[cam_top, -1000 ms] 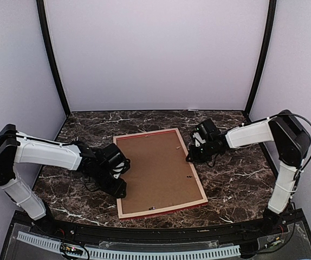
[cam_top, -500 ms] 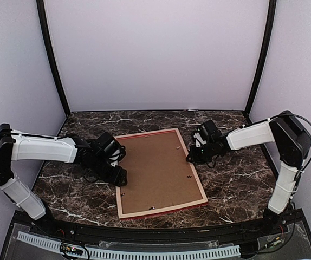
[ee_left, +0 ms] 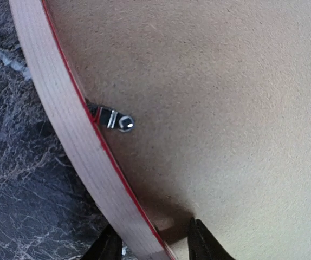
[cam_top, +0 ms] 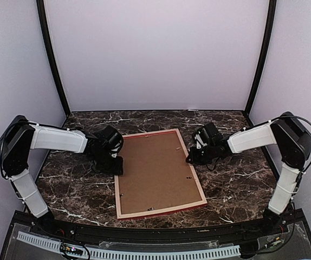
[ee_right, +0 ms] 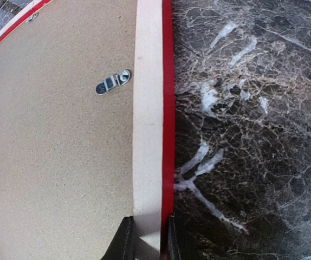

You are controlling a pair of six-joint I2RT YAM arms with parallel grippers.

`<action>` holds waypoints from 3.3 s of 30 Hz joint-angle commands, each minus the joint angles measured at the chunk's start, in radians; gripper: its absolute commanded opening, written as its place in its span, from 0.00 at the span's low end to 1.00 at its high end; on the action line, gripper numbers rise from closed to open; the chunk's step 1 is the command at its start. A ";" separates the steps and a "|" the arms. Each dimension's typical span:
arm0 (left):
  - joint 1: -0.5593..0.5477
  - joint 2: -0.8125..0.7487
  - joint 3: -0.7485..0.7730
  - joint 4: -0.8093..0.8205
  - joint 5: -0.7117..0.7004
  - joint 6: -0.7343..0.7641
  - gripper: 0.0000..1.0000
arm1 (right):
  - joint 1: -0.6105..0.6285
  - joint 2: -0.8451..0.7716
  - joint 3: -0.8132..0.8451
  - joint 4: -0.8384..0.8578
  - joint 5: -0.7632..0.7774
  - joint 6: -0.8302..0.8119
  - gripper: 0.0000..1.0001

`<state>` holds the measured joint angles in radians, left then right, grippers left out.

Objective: Put the photo into the frame
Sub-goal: Rotate the photo frame at the center of the board, then press the fastener onto the backboard.

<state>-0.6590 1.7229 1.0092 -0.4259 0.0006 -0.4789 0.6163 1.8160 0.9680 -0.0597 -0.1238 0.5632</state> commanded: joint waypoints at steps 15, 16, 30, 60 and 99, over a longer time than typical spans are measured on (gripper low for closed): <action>0.026 0.083 0.079 0.005 -0.043 0.036 0.08 | 0.052 -0.146 -0.059 -0.075 -0.070 -0.005 0.50; 0.026 0.082 0.080 0.002 -0.046 0.034 0.08 | 0.054 -0.154 -0.066 -0.077 -0.078 -0.005 0.55; 0.026 0.061 0.074 -0.007 -0.088 -0.006 0.06 | 0.155 -0.140 -0.125 -0.157 0.016 0.076 0.66; 0.025 0.025 0.029 0.008 -0.120 -0.039 0.01 | 0.322 -0.155 -0.132 -0.394 0.209 0.059 0.61; 0.026 0.042 0.035 0.000 -0.118 -0.025 0.01 | 0.308 -0.178 -0.117 -0.439 0.043 -0.151 0.60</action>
<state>-0.6315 1.7721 1.0622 -0.3897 -0.1169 -0.5079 0.9279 1.6371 0.8768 -0.4023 -0.0143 0.4648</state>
